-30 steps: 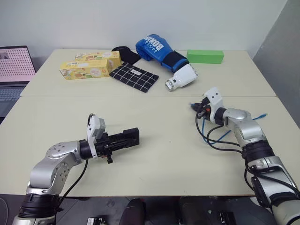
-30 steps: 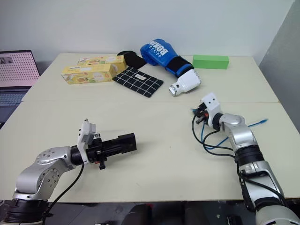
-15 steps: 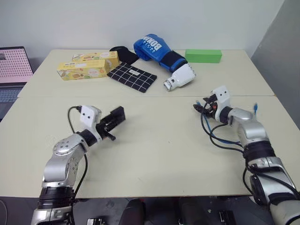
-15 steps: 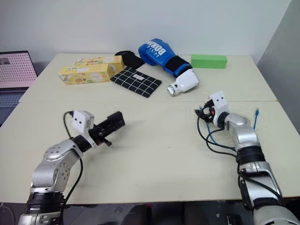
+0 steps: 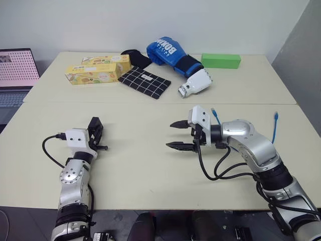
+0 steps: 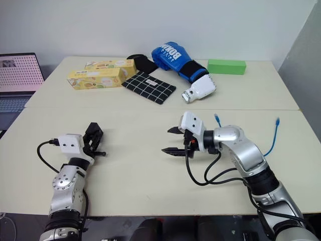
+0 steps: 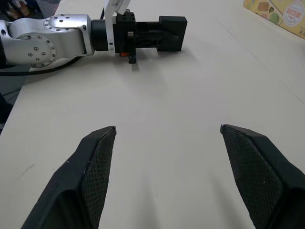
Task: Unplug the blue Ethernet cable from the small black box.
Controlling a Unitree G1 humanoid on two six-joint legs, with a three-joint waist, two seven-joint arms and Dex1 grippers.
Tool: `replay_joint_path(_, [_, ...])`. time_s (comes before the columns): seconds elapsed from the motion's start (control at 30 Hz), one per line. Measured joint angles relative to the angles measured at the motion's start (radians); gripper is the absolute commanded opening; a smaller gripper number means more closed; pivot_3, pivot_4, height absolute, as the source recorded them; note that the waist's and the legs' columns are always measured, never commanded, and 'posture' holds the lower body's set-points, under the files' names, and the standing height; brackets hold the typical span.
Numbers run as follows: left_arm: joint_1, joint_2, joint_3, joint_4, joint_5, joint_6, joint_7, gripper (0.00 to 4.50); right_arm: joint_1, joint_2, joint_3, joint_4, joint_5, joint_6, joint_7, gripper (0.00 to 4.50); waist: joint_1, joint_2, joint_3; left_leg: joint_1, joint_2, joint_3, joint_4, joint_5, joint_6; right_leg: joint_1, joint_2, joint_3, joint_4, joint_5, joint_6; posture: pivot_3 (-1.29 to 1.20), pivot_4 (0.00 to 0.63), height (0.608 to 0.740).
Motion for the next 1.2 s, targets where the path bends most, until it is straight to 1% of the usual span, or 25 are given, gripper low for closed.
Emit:
replay_joint_path(0.03, [-0.002,-0.004,0.001,0.011,-0.001,-0.012,0.003,1.5,0.0,0.001,0.005,0.0,-0.007,0.0,0.002,3.76,0.0,0.0,0.0,0.0,0.0,0.0,0.0,0.0,0.0,0.0,0.0,0.0,0.0,0.0,0.0,0.0,0.15,0.74])
replay_joint_path(0.1, [-0.004,-0.006,0.002,0.026,-0.003,-0.015,0.003,1.82,0.0,0.007,0.007,0.0,-0.015,0.0,0.005,3.76,-0.001,0.0,0.0,0.0,0.0,0.0,0.0,0.0,0.0,0.0,0.0,0.0,0.0,0.0,0.0,0.0,0.15,0.74])
replay_joint_path(0.13, [-0.004,-0.006,0.003,0.027,-0.012,-0.013,-0.002,2.09,0.0,0.007,0.008,0.0,-0.017,-0.002,0.007,3.76,-0.002,0.0,0.0,0.001,0.0,0.0,0.0,0.0,0.0,0.0,0.0,0.0,0.001,0.0,0.0,0.0,0.15,0.74])
replay_joint_path(0.17, [-0.003,-0.006,0.004,0.027,-0.021,-0.011,-0.005,2.22,0.0,0.007,0.008,0.0,-0.019,-0.002,0.011,3.76,-0.002,0.0,0.0,0.001,0.0,0.0,0.0,0.0,0.0,0.0,0.0,0.0,0.001,0.0,0.0,0.0,0.15,0.74])
replay_joint_path(0.2, [0.002,-0.006,0.007,0.021,-0.035,-0.005,-0.013,2.53,0.0,0.008,0.01,0.0,-0.023,-0.003,0.015,3.76,-0.003,0.0,0.0,0.001,0.0,0.0,0.0,0.0,0.0,0.0,0.0,0.0,0.001,0.0,0.0,0.0,0.15,0.74])
replay_joint_path(0.23, [0.005,-0.006,0.009,0.018,-0.039,-0.004,-0.016,2.62,0.0,0.008,0.011,0.0,-0.024,-0.003,0.016,3.76,-0.003,0.0,0.0,0.001,0.001,0.0,0.0,0.0,0.0,0.0,0.0,0.0,0.001,0.0,0.0,0.0,0.15,0.74])
replay_joint_path(0.33, [0.031,-0.005,0.012,-0.023,-0.047,0.03,-0.015,3.25,0.0,0.01,0.012,0.0,-0.025,-0.003,0.018,3.76,-0.005,0.0,0.0,0.001,0.001,0.0,0.0,0.0,0.0,0.0,0.0,0.001,0.001,0.0,0.0,0.0,0.15,0.74])
replay_joint_path(0.4, [0.078,-0.005,0.013,-0.098,-0.05,0.089,0.007,3.62,0.003,0.012,0.012,-0.002,-0.025,-0.002,0.018,3.76,-0.009,0.0,0.0,0.002,0.002,0.001,-0.001,0.0,0.0,0.0,0.0,0.002,0.0,0.0,0.0,0.0,0.15,0.74])
replay_joint_path(0.5, [0.204,0.001,0.01,-0.283,-0.056,0.207,0.025,3.62,0.033,0.008,0.008,-0.011,-0.023,0.008,0.012,3.76,-0.014,0.0,0.0,0.002,0.003,0.001,-0.001,0.0,0.0,0.0,-0.001,0.003,0.0,0.0,0.0,0.0,0.15,0.74])
replay_joint_path(0.53, [0.227,0.003,0.009,-0.318,-0.058,0.23,0.025,3.62,0.044,0.006,0.004,-0.016,-0.022,0.011,0.009,3.76,-0.014,0.0,0.0,0.002,0.003,0.001,-0.002,0.0,0.0,0.0,-0.001,0.002,0.0,0.0,0.0,0.0,0.15,0.74])
replay_joint_path(0.57, [0.28,0.022,0.008,-0.388,-0.058,0.288,0.025,3.62,0.07,-0.003,-0.001,-0.02,-0.022,0.021,-0.003,3.76,-0.013,0.0,0.0,0.002,0.003,0.001,-0.002,0.0,0.0,0.0,-0.001,0.002,0.0,0.0,0.0,0.0,0.15,0.74])
replay_joint_path(0.63, [0.32,0.053,0.007,-0.445,-0.054,0.354,0.026,3.62,0.1,-0.019,-0.012,-0.021,-0.022,0.027,-0.011,3.76,-0.009,0.0,0.0,0.002,0.002,0.0,-0.002,0.0,0.0,0.0,-0.001,0.002,0.001,0.0,0.0,0.0,0.15,0.74])
replay_joint_path(0.7, [0.35,0.091,0.012,-0.507,-0.054,0.439,0.024,3.62,0.132,-0.038,-0.053,-0.025,-0.014,0.038,-0.024,3.76,-0.006,0.0,0.0,0.002,0.002,0.0,-0.001,0.0,0.0,0.001,0.0,0.001,0.001,0.0,0.0,0.0,0.15,0.74])
replay_joint_path(0.77, [0.382,0.155,0.029,-0.567,-0.059,0.517,0.009,3.62,0.154,-0.081,-0.11,-0.026,-0.011,0.05,-0.031,3.76,-0.005,0.0,0.0,0.002,0.001,0.0,-0.001,0.0,0.0,0.001,0.001,0.001,0.001,0.0,0.0,0.0,0.15,0.74])
replay_joint_path(0.83, [0.405,0.206,0.078,-0.624,-0.105,0.571,-0.042,3.62,0.162,-0.129,-0.174,-0.021,-0.002,0.065,-0.034,3.76,-0.004,0.0,0.0,0.002,0.001,0.0,-0.001,0.0,0.0,0.001,0.001,0.001,0.001,0.0,0.0,0.0,0.15,0.74])
replay_joint_path(0.87, [0.409,0.22,0.089,-0.645,-0.123,0.583,-0.061,3.62,0.162,-0.141,-0.193,-0.02,0.005,0.069,-0.034,3.76,-0.004,0.0,0.0,0.001,0.001,0.001,-0.001,0.0,0.0,0.001,0.001,0.001,0.001,0.0,0.0,0.0,0.15,0.74])
replay_joint_path(1.0, [0.422,0.326,0.15,-0.732,-0.23,0.666,-0.188,3.62,0.166,-0.202,-0.302,-0.002,0.044,0.081,-0.02,3.76,-0.004,0.0,0.0,0.002,0.001,0.001,-0.002,0.0,0.0,0.001,0.001,0.002,0.0,0.0,0.0,0.0,0.15,0.74])
replay_joint_path(1.07, [0.435,0.368,0.181,-0.744,-0.278,0.702,-0.251,3.62,0.191,-0.265,-0.326,0.0,0.054,0.08,0.016,3.76,-0.005,0.0,0.0,0.002,0.002,0.002,-0.002,0.0,0.0,0.001,0.001,0.001,-0.001,0.0,0.0,0.0,0.15,0.74])
replay_joint_path(1.2, [0.453,0.417,0.209,-0.751,-0.331,0.741,-0.346,3.62,0.234,-0.33,-0.334,0.001,0.065,0.083,0.066,3.76,-0.005,0.001,0.001,0.002,0.002,0.003,-0.002,0.0,0.0,0.001,0.001,0.002,-0.001,0.0,0.0,0.0,0.15,0.74])
